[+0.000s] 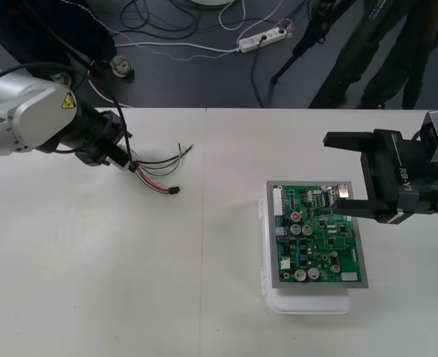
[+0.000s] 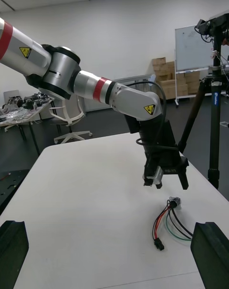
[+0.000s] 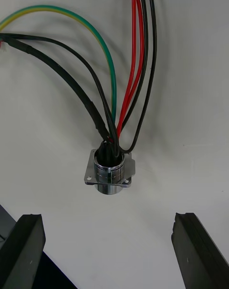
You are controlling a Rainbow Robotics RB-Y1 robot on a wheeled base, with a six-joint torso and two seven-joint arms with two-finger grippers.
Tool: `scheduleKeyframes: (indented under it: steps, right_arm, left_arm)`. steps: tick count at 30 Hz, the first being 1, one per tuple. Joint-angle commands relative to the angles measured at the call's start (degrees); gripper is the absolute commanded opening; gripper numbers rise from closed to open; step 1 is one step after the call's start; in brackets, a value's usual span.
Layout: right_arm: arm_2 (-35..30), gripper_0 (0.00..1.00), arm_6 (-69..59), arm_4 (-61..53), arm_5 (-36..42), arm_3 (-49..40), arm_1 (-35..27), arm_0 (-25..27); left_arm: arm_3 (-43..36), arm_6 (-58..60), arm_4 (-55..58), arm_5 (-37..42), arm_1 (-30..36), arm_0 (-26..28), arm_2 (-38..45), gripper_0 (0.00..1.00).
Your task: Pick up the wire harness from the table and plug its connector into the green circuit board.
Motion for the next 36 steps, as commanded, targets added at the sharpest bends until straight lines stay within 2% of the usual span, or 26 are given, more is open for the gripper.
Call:
scheduleKeyframes:
  steps: [1, 18, 36]
  right_arm:
    - [1.11, 1.0, -0.6, -1.28, -0.17, -1.24, -2.73, 1.05]
    - [1.2, 1.0, -0.33, -3.13, -0.17, -1.24, -6.42, 2.63]
    - [0.67, 1.0, -0.07, -5.24, -0.17, -1.24, -6.51, 4.04]
  left_arm:
    - [4.0, -3.32, -0.16, 7.4, -2.93, -4.8, -3.71, 0.78]
    - [5.67, -2.26, -0.08, 14.43, -4.78, -5.33, -11.35, 0.78]
    - [9.8, -2.0, -0.95, 15.14, -6.98, -5.33, -11.97, 0.79]
